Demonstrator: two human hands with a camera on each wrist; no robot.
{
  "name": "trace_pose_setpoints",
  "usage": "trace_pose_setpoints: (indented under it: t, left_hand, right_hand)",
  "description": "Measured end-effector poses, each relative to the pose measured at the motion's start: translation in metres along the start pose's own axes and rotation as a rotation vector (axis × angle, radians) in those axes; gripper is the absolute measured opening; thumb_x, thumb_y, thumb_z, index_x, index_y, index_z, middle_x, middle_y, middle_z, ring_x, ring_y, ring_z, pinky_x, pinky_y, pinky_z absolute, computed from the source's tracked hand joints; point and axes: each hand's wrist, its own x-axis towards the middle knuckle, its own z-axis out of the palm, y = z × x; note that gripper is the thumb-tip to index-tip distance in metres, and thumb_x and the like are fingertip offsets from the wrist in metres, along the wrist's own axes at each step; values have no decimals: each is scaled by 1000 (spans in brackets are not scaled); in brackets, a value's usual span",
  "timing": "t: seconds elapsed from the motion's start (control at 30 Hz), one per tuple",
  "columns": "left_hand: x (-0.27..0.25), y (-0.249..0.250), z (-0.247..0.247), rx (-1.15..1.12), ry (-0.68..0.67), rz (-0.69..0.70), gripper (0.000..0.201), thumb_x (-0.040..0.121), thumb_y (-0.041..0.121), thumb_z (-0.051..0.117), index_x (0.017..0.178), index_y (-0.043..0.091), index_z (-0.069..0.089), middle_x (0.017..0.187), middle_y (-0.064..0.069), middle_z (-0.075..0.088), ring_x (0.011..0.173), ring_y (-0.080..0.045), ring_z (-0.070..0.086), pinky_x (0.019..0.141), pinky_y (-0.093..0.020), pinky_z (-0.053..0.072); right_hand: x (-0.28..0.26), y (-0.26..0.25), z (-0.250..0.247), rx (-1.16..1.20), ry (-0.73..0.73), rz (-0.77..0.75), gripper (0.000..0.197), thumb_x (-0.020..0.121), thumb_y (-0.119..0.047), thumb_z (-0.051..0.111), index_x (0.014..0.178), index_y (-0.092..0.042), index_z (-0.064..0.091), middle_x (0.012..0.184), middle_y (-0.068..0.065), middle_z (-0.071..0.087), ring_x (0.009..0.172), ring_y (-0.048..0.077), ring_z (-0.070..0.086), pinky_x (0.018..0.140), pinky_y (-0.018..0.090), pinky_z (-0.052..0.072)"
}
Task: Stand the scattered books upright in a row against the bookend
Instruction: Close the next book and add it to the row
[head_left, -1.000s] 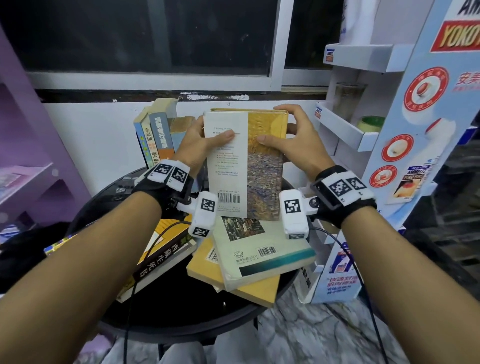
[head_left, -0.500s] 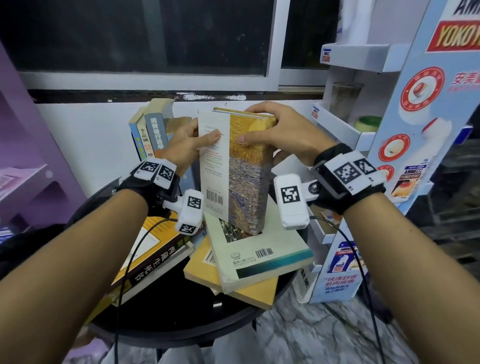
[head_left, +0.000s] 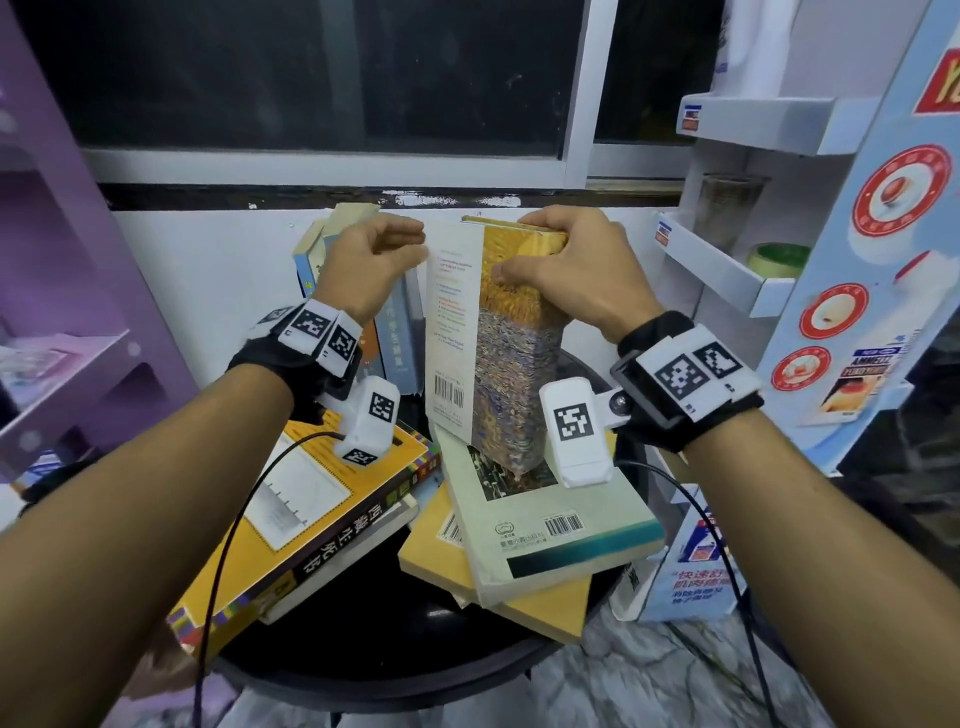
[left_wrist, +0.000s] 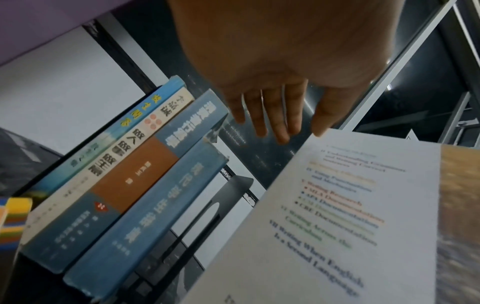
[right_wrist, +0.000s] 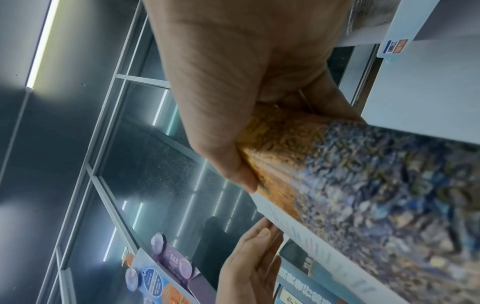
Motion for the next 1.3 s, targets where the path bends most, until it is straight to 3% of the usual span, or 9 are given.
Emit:
trace_pose_setpoints:
  t: [0.1, 0.2, 0.33, 0.57, 0.77, 0.93, 1.03, 1.17, 1.3]
  left_hand:
    - [6, -4, -12, 195, 183, 10, 30, 79, 26, 70, 109, 24, 68, 109, 11, 69, 104, -9, 62, 92, -30, 51]
    - [12, -8, -19, 340, 240, 17, 37, 80, 33, 66, 116, 25, 66, 113, 9, 67, 100, -12, 61, 87, -30, 51]
    - [26, -18, -23, 598, 162, 35, 51, 81, 46, 63, 124, 19, 61, 121, -5, 64, 111, -23, 57, 96, -40, 47]
    - [51, -33, -16, 900, 101, -3, 74, 77, 59, 59, 135, 14, 51, 142, -8, 48, 132, -29, 39, 107, -43, 33]
    - [52, -44, -14, 955, 140, 32, 75, 74, 51, 66, 136, 14, 48, 141, -4, 47, 134, -24, 32, 102, -39, 37]
    - [52, -48, -18, 958, 174, 28, 74, 71, 51, 67, 133, 14, 51, 137, -3, 50, 132, -24, 35, 97, -39, 40]
    - [51, -48, -19, 960, 169, 29, 73, 72, 52, 65, 133, 14, 51, 136, -3, 50, 130, -24, 36, 95, -38, 40]
    - [50, -48, -18, 945, 162, 40, 72, 74, 52, 64, 133, 12, 51, 136, -4, 50, 129, -26, 37, 96, -38, 40]
    - [51, -49, -19, 944, 154, 57, 71, 76, 54, 63, 133, 12, 51, 137, -5, 51, 128, -27, 39, 98, -38, 39]
  right_hand:
    - [9, -5, 3, -24, 36, -29, 56, 70, -38, 81, 121, -22, 64, 105, -3, 64, 92, 10, 61, 67, 17, 50]
    - [18, -11, 4, -26, 92, -36, 54, 70, -39, 81, 118, -21, 65, 102, -5, 62, 91, 9, 58, 76, 25, 54]
    - [35, -19, 7, -4, 141, -36, 46, 72, -36, 80, 113, -22, 65, 86, -16, 57, 76, -1, 55, 74, 20, 52]
    - [62, -35, 9, -14, 208, -60, 48, 69, -38, 80, 111, -22, 66, 99, -7, 61, 98, 12, 60, 85, 33, 56]
    - [76, -37, 9, -17, 241, -43, 40, 69, -39, 79, 104, -25, 65, 94, -13, 57, 98, 9, 58, 85, 33, 56]
    - [80, -38, 16, -9, 281, -34, 37, 67, -38, 79, 99, -27, 64, 94, -9, 60, 97, 11, 60, 83, 33, 56]
    - [83, -40, 24, -8, 315, -5, 44, 65, -40, 78, 105, -25, 66, 96, -7, 63, 99, 15, 61, 83, 37, 57]
    - [94, -40, 34, -2, 352, 33, 39, 68, -38, 76, 104, -26, 66, 86, -12, 59, 96, 13, 60, 85, 33, 55]
    - [102, -41, 50, -18, 373, 37, 35, 72, -38, 72, 104, -26, 64, 94, -4, 65, 94, 16, 62, 84, 31, 53]
